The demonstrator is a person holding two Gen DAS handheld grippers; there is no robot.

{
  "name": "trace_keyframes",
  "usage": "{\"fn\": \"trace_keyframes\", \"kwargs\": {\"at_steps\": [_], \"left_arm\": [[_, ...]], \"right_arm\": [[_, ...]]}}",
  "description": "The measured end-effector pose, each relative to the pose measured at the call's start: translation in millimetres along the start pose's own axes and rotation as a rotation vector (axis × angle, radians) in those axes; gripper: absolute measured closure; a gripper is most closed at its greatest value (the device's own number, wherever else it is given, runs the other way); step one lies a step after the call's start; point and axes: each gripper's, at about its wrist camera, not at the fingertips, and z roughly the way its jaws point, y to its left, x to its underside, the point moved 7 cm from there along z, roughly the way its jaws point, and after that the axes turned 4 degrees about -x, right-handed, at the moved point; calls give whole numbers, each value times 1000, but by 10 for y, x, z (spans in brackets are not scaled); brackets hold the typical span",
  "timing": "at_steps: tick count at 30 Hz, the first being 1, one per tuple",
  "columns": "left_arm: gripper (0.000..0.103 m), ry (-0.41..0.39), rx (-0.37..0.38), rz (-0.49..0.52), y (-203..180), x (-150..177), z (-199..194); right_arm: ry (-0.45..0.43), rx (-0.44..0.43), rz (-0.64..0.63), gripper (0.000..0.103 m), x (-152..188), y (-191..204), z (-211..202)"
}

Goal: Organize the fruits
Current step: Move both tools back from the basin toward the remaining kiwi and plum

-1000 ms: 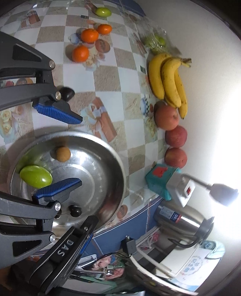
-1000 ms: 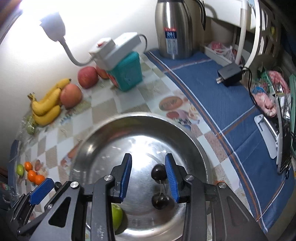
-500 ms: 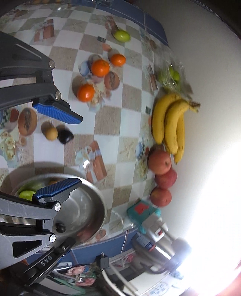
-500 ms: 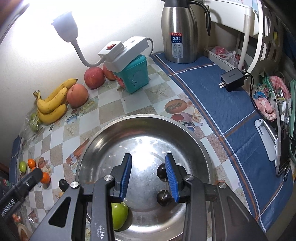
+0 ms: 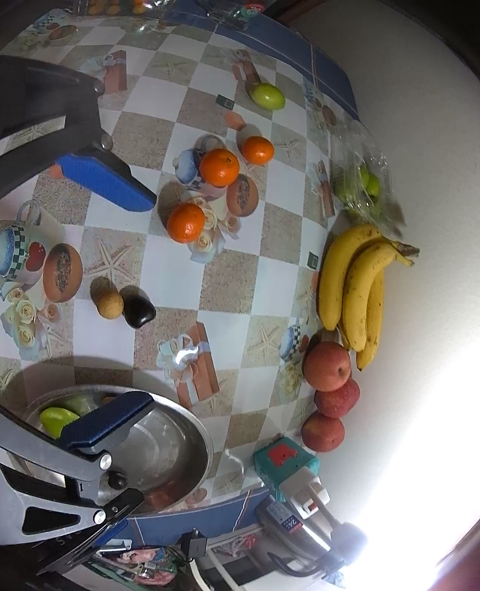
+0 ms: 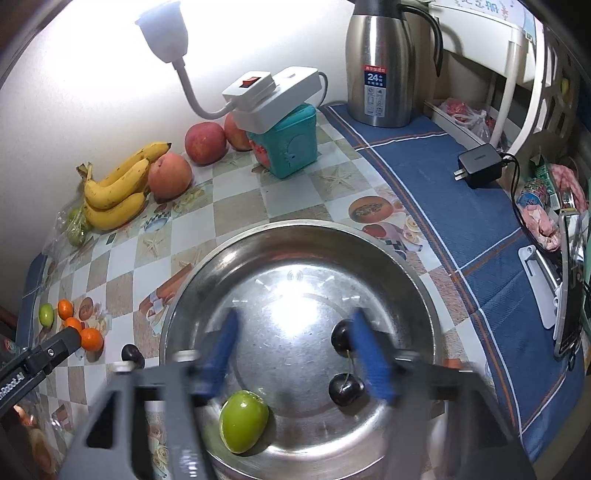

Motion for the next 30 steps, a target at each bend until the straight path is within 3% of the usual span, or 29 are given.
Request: {"fn": "trace_keyframes", "kwargs": {"at_steps": [20, 21, 24, 30], "left_arm": [[0, 33, -97, -32, 199, 61, 168], [0, 32, -107, -29, 208, 61, 171], [0, 35, -132, -23, 243, 71, 195], [0, 47, -141, -16, 251, 98, 232]], "right_arm": [[56, 12, -75, 25, 114, 113, 156], [57, 12, -77, 23, 116, 116, 160], [54, 15, -86, 3, 124, 129, 171], [68, 21, -96, 3, 157, 138, 210]]}}
